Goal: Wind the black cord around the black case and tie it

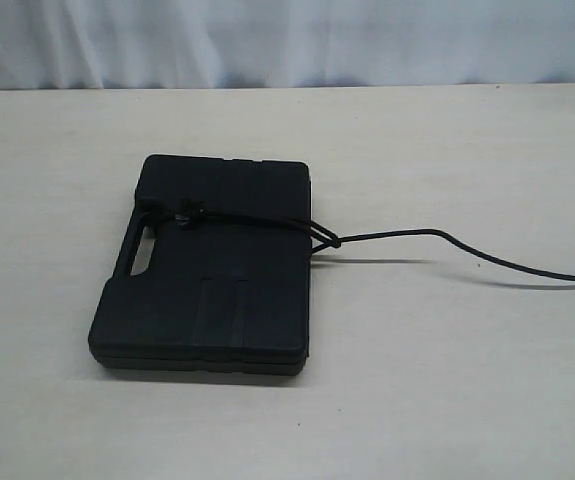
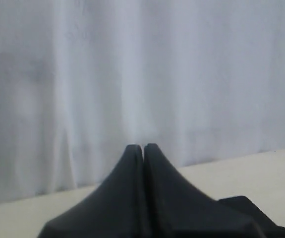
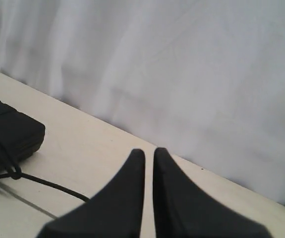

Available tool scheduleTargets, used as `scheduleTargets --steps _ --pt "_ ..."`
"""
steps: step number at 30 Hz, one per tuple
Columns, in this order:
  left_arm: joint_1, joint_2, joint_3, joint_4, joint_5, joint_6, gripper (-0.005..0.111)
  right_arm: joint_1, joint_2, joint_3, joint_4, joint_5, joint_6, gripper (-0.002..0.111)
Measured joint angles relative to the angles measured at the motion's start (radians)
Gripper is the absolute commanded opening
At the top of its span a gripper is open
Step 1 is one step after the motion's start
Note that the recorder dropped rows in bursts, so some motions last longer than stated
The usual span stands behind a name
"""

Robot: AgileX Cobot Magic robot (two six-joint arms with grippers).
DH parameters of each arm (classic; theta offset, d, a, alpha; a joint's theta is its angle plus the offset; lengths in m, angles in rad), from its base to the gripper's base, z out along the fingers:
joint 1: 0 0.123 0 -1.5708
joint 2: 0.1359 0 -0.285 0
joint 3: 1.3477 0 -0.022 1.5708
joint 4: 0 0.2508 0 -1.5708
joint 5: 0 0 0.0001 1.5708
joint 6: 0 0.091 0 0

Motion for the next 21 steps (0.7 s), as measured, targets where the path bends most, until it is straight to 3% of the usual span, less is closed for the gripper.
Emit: scheduleTargets --steps 3,7,12,21 --pt "0.003 -0.095 0.067 0.117 -0.036 0.0 0.0 -0.044 -0.119 0.001 -0.01 0.11 0.0 0.006" --pt "0.028 -0.166 0.078 0.248 0.077 0.0 0.0 -0.107 -0.139 0.003 -0.018 0.108 0.0 0.006" --pt "0.073 -0.179 0.079 0.256 0.155 0.0 0.0 -0.136 -0.139 0.003 0.001 0.092 0.0 0.006" --pt "0.077 -0.179 0.079 0.248 0.178 0.0 0.0 -0.136 -0.139 0.003 0.013 0.092 0.0 0.006"
